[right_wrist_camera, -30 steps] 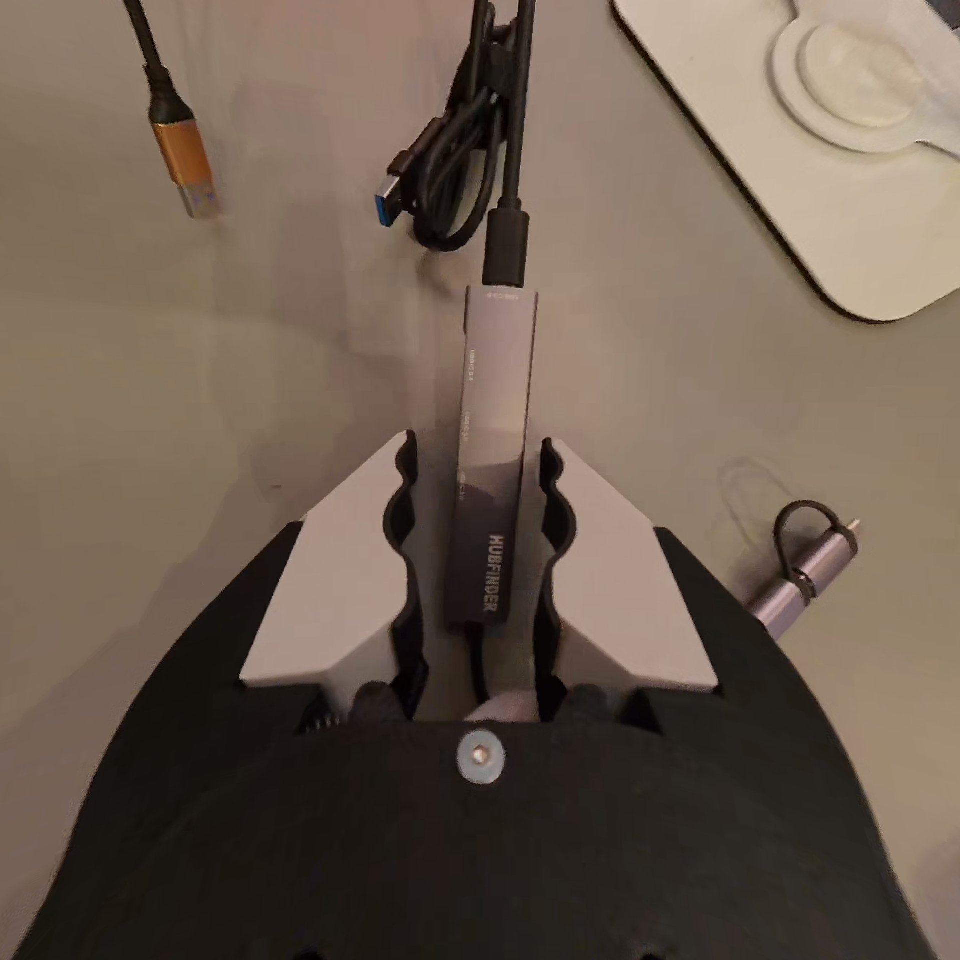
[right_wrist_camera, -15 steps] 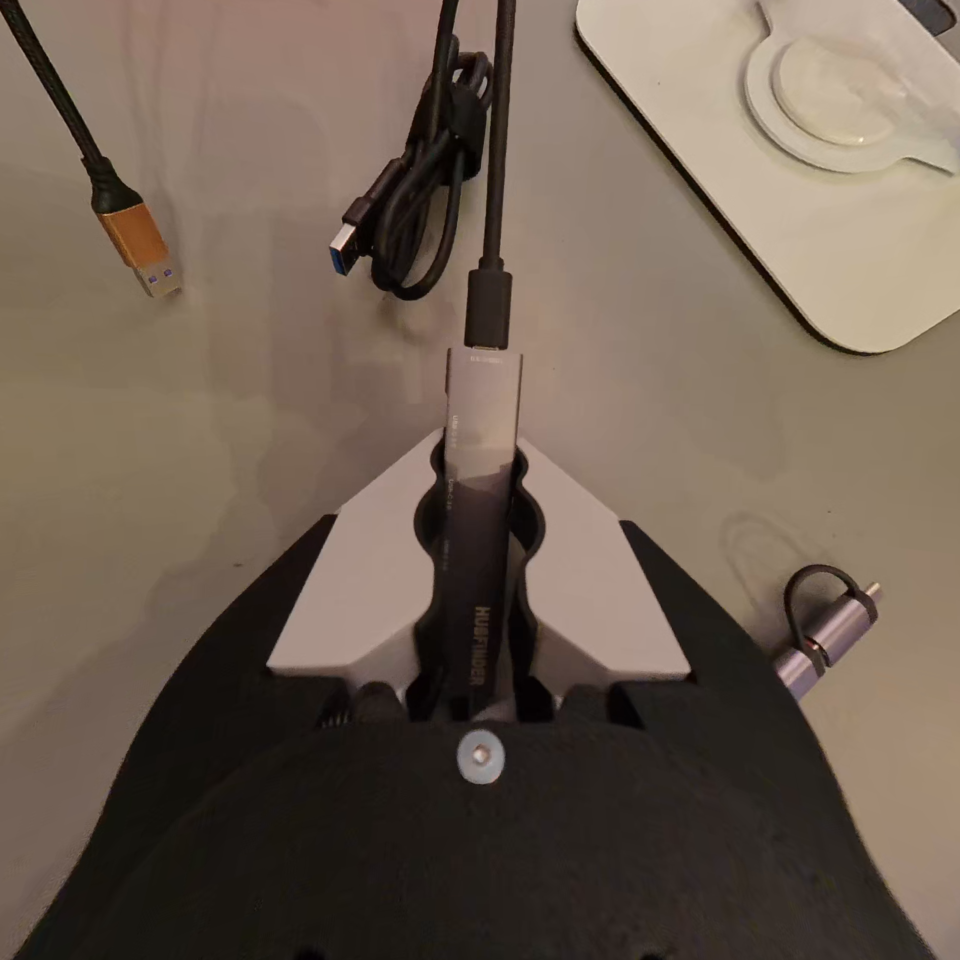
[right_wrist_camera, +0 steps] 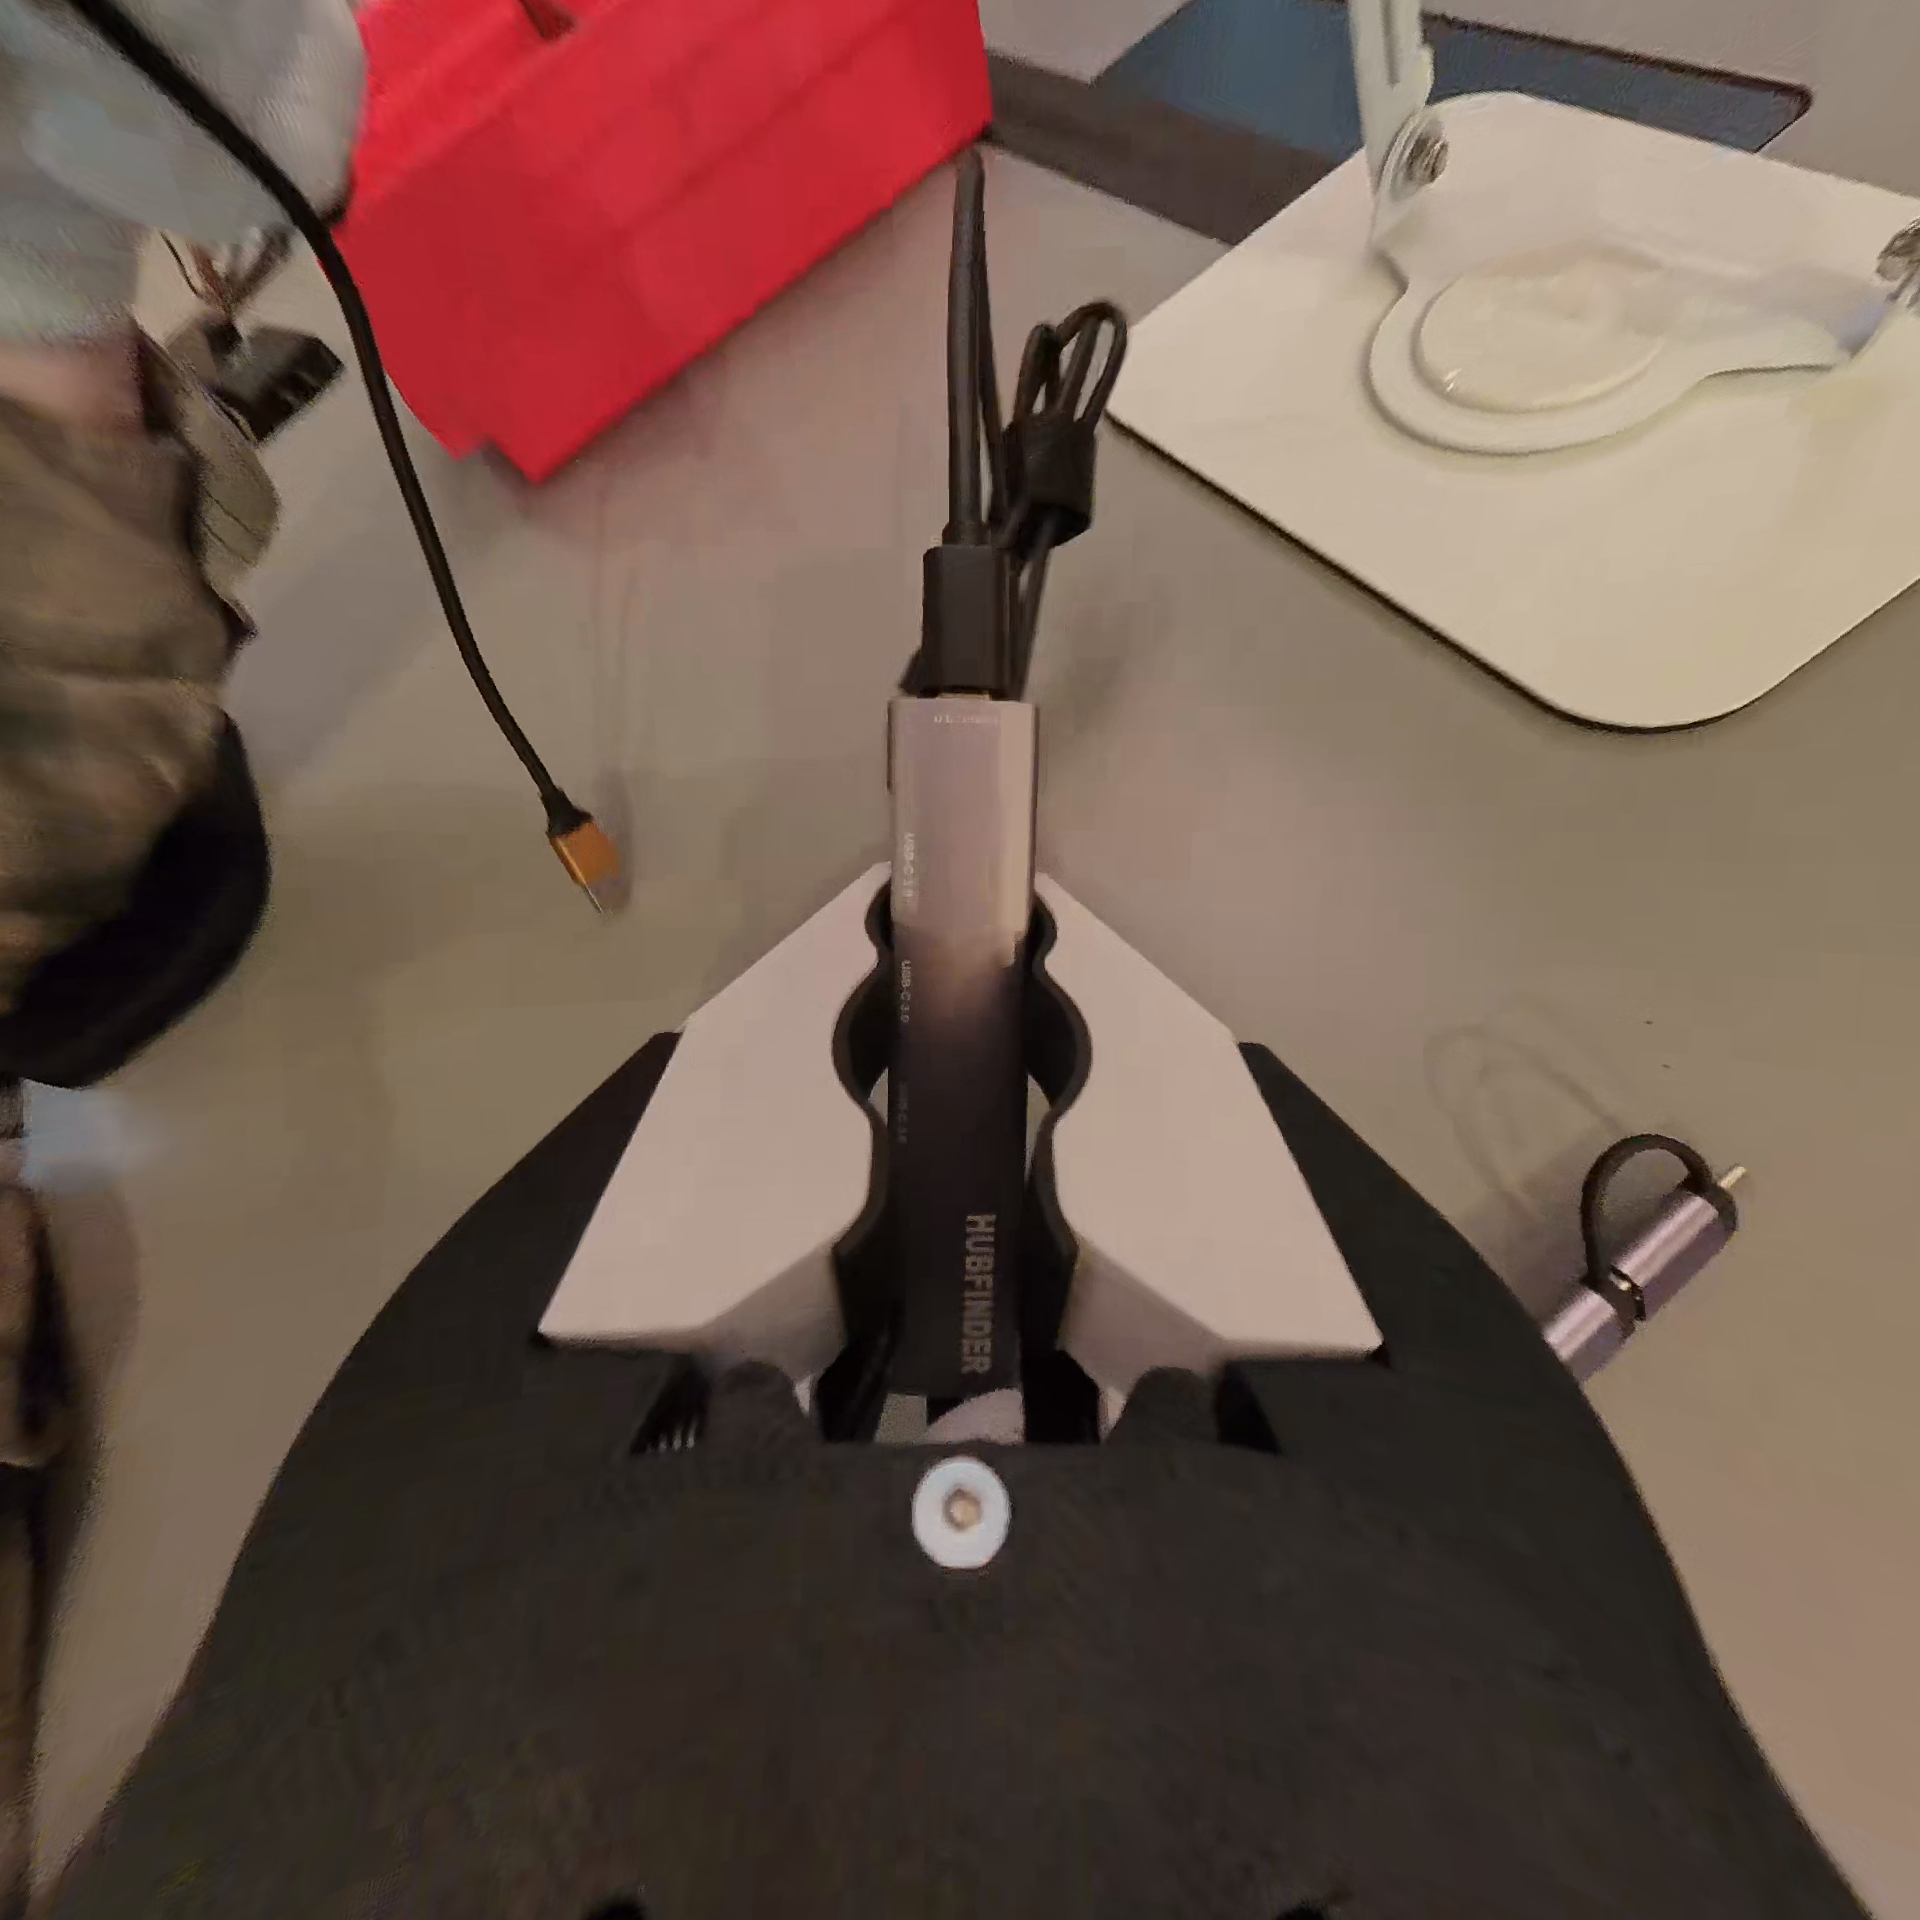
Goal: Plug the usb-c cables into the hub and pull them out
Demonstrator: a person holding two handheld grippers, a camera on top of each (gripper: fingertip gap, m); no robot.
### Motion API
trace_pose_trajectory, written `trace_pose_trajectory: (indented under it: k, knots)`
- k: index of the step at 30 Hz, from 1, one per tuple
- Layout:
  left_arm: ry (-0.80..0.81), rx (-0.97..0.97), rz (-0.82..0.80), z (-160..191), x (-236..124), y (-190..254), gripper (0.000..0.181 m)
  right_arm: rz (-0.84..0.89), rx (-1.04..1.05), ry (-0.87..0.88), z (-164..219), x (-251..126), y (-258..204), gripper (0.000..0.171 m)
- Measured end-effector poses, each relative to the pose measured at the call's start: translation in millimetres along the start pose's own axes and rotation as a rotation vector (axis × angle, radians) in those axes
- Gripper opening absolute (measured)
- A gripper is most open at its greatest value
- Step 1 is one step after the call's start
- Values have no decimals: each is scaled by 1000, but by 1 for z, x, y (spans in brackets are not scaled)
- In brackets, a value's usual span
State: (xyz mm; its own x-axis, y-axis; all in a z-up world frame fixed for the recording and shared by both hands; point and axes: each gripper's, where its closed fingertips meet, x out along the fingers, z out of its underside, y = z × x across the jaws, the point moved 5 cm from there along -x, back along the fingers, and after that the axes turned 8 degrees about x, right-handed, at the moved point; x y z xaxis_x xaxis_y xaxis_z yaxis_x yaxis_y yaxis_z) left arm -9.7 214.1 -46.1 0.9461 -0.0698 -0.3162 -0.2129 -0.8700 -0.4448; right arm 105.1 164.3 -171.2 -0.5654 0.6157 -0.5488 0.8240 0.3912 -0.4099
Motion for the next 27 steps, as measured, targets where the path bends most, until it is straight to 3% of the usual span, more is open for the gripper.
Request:
trace_pose_trajectory:
  k: [8,18,27]
  knots:
    - [-95,56,35,13,27,16,13,3,34,-8,-26,-22,-4,16]
    - [-135,41,96,35,45,25,13,31,-5,-197,-1,-21,5,17]
    - [-242,256,76,45,72,48,13,8,20,-333,-11,-36,14,17]
